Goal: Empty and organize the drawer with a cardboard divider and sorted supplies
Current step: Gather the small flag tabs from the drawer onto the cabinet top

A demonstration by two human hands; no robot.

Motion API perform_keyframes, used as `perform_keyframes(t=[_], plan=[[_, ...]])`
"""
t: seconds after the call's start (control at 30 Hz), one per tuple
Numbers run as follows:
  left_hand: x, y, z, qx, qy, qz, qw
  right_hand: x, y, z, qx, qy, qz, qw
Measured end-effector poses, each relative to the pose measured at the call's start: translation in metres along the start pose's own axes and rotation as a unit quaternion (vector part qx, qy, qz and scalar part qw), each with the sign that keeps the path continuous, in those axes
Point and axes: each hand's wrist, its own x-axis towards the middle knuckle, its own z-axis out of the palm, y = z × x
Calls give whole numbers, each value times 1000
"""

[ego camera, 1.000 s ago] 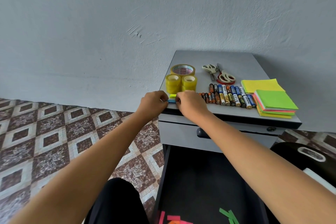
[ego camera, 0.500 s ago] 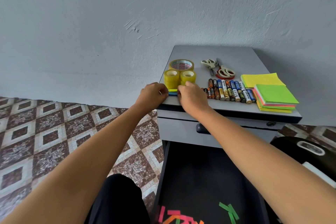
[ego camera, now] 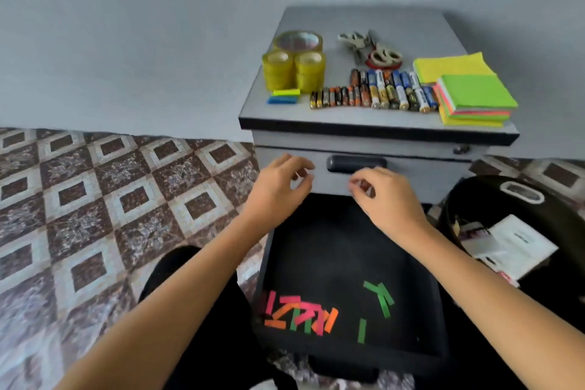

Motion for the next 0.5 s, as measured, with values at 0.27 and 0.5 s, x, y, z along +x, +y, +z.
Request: perform_keyframes(t=[0.27,0.5], plan=[[-73,-32,103,86,-386,-112,912,-91,72,68,-42,-294,116,948],[-100,-72,130,196,-534,-135,812,-112,81,121,-75,-434,42,897]])
